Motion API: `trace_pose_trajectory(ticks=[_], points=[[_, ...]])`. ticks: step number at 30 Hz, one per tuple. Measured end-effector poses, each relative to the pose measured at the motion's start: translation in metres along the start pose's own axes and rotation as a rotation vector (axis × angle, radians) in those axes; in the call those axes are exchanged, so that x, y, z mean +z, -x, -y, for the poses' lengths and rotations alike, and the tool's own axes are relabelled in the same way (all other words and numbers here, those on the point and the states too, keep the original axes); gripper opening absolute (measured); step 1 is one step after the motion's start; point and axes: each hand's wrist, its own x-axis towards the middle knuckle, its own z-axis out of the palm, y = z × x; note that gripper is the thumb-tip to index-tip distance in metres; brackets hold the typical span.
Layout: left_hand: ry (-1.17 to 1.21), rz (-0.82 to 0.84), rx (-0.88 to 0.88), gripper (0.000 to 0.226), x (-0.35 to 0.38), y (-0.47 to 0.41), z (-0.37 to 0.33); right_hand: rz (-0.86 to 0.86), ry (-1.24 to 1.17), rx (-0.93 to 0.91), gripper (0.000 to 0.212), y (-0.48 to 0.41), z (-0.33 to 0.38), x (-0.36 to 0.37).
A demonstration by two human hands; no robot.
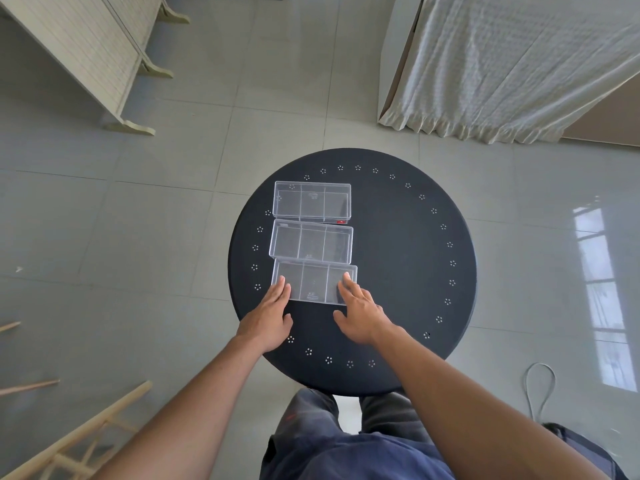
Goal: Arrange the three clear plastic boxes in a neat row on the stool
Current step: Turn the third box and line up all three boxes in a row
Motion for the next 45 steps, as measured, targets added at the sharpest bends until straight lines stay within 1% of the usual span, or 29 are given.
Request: trace_pose_trajectory(ticks=[8,9,10,12,14,15,17,19,21,22,24,26,28,30,36,41,45], points=[[0.016,-0.045,-0.013,0.069,-0.012,-0.017,0.0,-0.003,-0.021,-0.029,0.076,-0.019,0.002,-0.019],[0.017,-0.088,-0.019,0.065,-0.016,-0.019,-0.002,-0.005,-0.026,-0.032,0.073,-0.022,0.003,-0.021],[0.031,-0.17,-0.02,0.058,-0.019,-0.022,-0.004,-0.017,-0.041,-0.033,0.069,-0.026,0.004,-0.023],[0.116,-0.378,-0.004,0.044,-0.025,-0.03,-0.006,-0.114,-0.139,-0.033,0.055,-0.035,0.005,-0.028],[0.324,-0.515,-0.039,0.038,-0.033,-0.043,-0.007,-0.262,-0.3,0.028,0.048,-0.043,0.007,-0.036],[0.466,-0.534,-0.093,0.038,-0.039,-0.051,-0.007,-0.311,-0.399,0.081,0.05,-0.048,0.008,-0.044],[0.746,-0.488,-0.237,0.047,-0.058,-0.067,-0.01,-0.32,-0.622,0.203,0.061,-0.057,0.01,-0.061],[0.94,-0.411,-0.345,0.059,-0.078,-0.086,-0.011,-0.223,-0.832,0.338,0.077,-0.068,0.011,-0.078],[1.068,-0.327,-0.388,0.069,-0.093,-0.104,-0.011,-0.092,-1.006,0.437,0.093,-0.079,0.01,-0.091],[1.109,-0.28,-0.402,0.073,-0.098,-0.113,-0.01,-0.042,-1.067,0.456,0.096,-0.084,0.009,-0.095],[1.161,-0.18,-0.406,0.076,-0.106,-0.128,-0.009,0.007,-1.121,0.454,0.099,-0.096,0.007,-0.1],[1.087,-0.126,-0.395,0.076,-0.111,-0.14,-0.012,0.022,-1.137,0.454,0.101,-0.107,0.009,-0.104],[0.921,-0.119,-0.375,0.078,-0.112,-0.151,-0.014,0.028,-1.118,0.455,0.102,-0.116,0.011,-0.107],[0.832,-0.137,-0.371,0.08,-0.112,-0.159,-0.014,0.028,-1.068,0.456,0.104,-0.121,0.014,-0.11],[0.809,-0.198,-0.364,0.077,-0.115,-0.171,-0.022,0.05,-0.976,0.434,0.102,-0.134,0.017,-0.116],[0.82,-0.193,-0.358,0.075,-0.109,-0.164,-0.021,0.047,-0.998,0.425,0.094,-0.131,0.02,-0.118],[0.816,-0.21,-0.354,0.071,-0.104,-0.156,-0.023,0.038,-1.0,0.419,0.096,-0.127,0.023,-0.117]])
